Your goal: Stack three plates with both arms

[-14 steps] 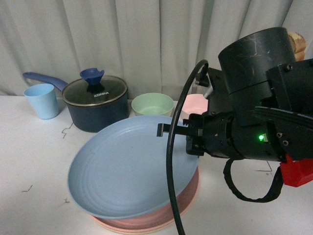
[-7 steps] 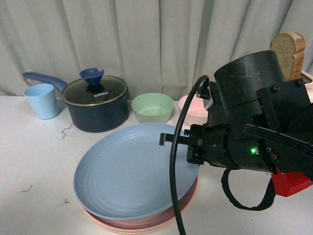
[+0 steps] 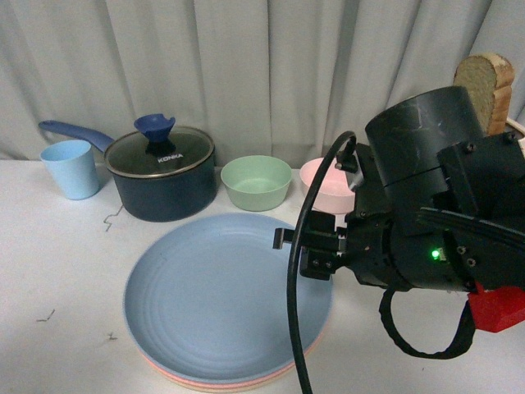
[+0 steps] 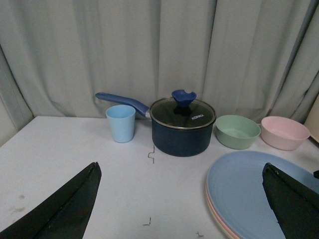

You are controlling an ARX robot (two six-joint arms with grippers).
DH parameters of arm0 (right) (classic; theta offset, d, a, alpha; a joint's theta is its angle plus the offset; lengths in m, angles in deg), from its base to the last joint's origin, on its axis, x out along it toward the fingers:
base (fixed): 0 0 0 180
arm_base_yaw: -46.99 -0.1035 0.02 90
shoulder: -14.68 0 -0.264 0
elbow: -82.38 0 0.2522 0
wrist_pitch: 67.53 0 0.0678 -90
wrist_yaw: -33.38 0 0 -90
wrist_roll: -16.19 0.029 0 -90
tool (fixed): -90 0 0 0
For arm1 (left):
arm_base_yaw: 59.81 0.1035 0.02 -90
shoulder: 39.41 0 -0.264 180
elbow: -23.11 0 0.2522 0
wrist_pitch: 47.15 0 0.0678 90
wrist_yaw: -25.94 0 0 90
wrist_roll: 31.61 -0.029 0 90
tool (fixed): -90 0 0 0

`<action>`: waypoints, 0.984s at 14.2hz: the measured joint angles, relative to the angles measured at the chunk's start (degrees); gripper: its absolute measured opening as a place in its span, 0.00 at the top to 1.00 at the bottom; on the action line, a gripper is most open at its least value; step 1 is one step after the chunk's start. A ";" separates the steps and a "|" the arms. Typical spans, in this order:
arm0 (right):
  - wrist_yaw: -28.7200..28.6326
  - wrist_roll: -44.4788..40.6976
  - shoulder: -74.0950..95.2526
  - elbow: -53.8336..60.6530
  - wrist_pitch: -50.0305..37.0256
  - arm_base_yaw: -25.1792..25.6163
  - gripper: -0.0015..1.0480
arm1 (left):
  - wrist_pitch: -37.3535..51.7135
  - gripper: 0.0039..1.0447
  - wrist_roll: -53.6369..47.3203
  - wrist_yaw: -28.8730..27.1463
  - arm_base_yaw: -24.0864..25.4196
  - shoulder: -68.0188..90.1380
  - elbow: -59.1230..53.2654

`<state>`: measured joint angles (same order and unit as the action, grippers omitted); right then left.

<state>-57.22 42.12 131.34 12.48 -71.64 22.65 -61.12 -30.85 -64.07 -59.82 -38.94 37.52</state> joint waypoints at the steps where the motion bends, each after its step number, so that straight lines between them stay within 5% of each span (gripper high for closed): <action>1: -1.01 0.22 -2.12 0.79 0.44 0.55 0.43 | 0.00 0.06 0.00 0.00 0.00 0.00 0.00; 4: -3.13 0.37 -10.73 3.74 -0.17 3.08 0.09 | 0.00 0.06 0.00 0.00 0.00 0.00 0.00; 7: -3.80 0.39 -22.93 7.52 0.04 4.50 0.06 | 0.00 0.06 0.02 0.00 0.00 0.00 0.00; 9: 11.10 -10.51 -32.65 16.68 -21.03 4.70 0.24 | 0.00 0.06 0.00 0.02 0.00 0.00 0.00; 10: 15.37 -17.31 -39.76 23.02 -23.82 7.41 0.36 | -0.02 0.06 0.02 -0.02 0.00 0.00 0.00; 14: 8.22 -24.79 -61.51 37.42 -18.84 17.07 0.85 | 0.00 0.06 0.00 -0.02 0.00 0.00 0.00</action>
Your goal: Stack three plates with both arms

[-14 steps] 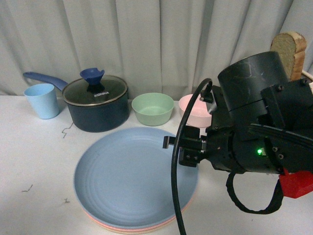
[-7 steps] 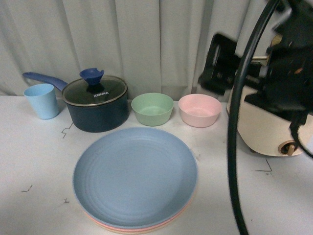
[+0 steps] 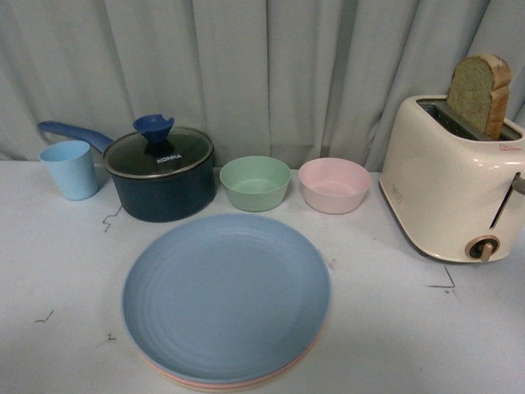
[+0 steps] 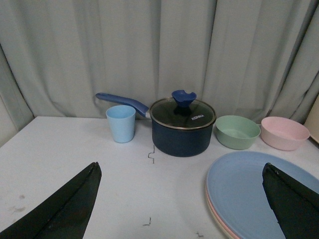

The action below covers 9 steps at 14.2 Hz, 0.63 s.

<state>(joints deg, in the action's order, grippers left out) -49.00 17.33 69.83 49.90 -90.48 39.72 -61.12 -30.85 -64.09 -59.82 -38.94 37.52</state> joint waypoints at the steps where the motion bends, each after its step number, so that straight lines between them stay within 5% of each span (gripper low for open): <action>1: -0.35 -0.15 -1.11 0.90 -0.22 0.35 0.90 | 0.00 0.06 0.02 0.00 0.00 0.00 0.00; 6: -3.98 -0.81 -9.07 8.87 0.79 3.61 0.98 | 0.00 0.06 0.02 0.02 0.00 0.00 0.00; 7: -7.32 -0.85 -14.14 11.91 2.82 7.63 0.98 | 0.00 0.06 0.00 0.04 0.00 0.00 0.00; 9: -7.50 -0.85 -25.83 16.04 10.45 7.28 0.98 | 0.00 0.06 0.02 0.02 0.00 0.00 0.00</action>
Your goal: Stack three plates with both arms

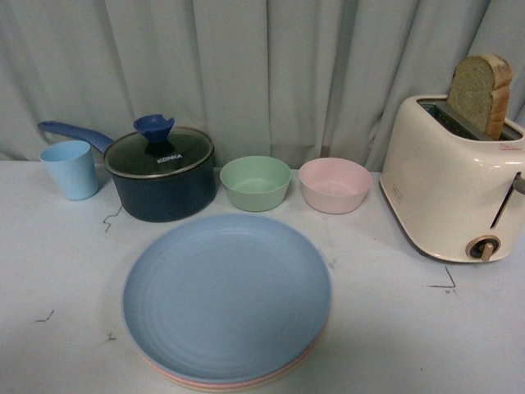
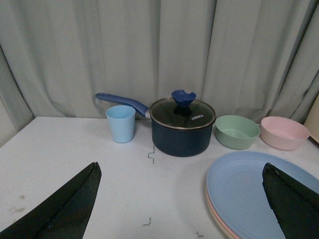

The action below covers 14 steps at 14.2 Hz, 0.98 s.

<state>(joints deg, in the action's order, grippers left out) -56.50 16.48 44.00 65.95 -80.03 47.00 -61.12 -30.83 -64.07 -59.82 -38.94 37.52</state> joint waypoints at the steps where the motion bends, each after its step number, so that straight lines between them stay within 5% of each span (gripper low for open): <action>1: 0.00 0.00 -3.96 2.03 1.55 0.00 0.98 | 0.02 0.06 -0.02 0.00 0.00 0.00 0.00; 14: 0.00 0.00 -14.97 2.03 11.76 0.00 0.98 | 0.00 0.06 0.00 0.00 0.00 0.00 0.00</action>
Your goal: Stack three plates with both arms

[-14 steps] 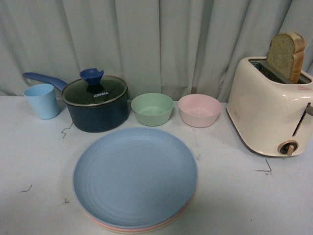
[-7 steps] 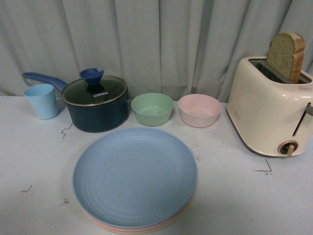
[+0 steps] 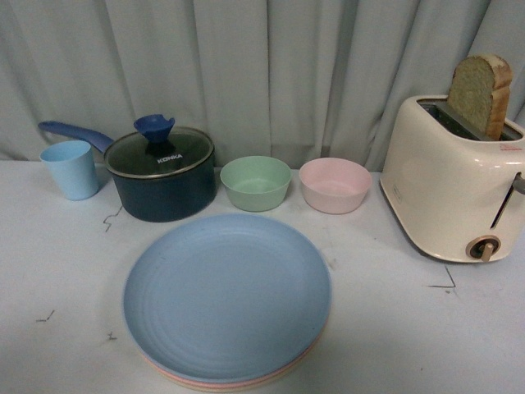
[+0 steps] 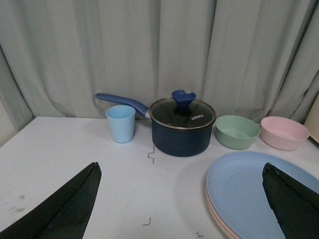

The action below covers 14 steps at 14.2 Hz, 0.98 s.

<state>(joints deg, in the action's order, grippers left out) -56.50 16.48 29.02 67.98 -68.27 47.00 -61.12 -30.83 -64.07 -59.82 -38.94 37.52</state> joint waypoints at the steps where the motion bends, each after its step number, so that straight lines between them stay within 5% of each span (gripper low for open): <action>1: 0.00 0.00 -1.11 0.00 1.27 0.00 0.98 | 0.00 0.06 -0.02 0.02 0.00 0.00 0.00; 5: 0.00 0.00 -5.22 -0.02 5.84 0.00 0.98 | 0.00 0.06 0.00 0.00 0.00 0.00 0.00; 6: -0.11 -0.02 -11.56 -0.02 14.62 0.00 0.98 | 0.00 0.06 0.00 -0.02 0.00 0.00 0.00; 10: -0.11 -0.13 -14.10 -0.02 14.73 0.00 0.96 | 0.02 0.06 -0.02 0.02 0.00 0.00 0.00; 14: -0.11 -0.13 -14.10 -0.02 14.71 0.00 0.43 | 0.02 0.06 -0.02 0.00 0.00 0.00 0.00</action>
<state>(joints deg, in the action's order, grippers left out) -56.60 16.35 14.93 67.96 -53.56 47.00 -61.10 -30.85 -64.07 -59.82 -38.94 37.52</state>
